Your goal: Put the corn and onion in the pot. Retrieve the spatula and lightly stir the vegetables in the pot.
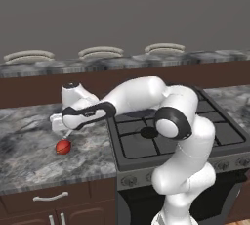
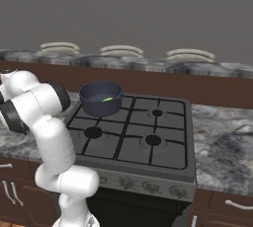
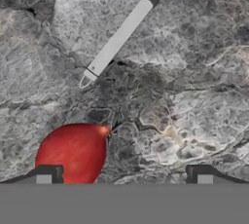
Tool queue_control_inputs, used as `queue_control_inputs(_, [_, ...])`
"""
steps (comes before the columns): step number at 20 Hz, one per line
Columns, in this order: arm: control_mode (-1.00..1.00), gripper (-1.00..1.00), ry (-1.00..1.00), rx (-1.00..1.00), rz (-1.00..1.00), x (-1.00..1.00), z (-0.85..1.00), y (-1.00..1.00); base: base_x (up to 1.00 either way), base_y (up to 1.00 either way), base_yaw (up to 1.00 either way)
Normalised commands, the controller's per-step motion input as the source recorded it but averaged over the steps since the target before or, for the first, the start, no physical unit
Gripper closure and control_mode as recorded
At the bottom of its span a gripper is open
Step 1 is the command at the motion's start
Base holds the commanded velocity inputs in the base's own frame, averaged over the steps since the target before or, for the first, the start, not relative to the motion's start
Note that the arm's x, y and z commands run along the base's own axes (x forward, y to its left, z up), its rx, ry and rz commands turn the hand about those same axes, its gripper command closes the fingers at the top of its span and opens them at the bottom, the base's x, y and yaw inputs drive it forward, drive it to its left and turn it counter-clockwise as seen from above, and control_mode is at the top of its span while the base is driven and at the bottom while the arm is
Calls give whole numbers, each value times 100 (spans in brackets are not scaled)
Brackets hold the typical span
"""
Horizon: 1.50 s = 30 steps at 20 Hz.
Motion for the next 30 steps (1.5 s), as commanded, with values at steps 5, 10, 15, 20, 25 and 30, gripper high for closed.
queue_control_inputs(5, [-100,-100,8,0,10,-1,-20,36,0,0,0])
queue_control_inputs(10, [-100,-100,5,0,6,0,-25,32,0,0,0])
queue_control_inputs(15, [-100,-100,3,0,1,-12,-24,15,0,0,0])
queue_control_inputs(20, [-100,-100,7,0,-2,-22,-23,0,0,0,0])
queue_control_inputs(25, [-100,-100,6,0,-20,-6,-16,-9,0,0,0])
queue_control_inputs(30, [-100,-100,6,0,-21,-6,-18,-5,0,0,0])
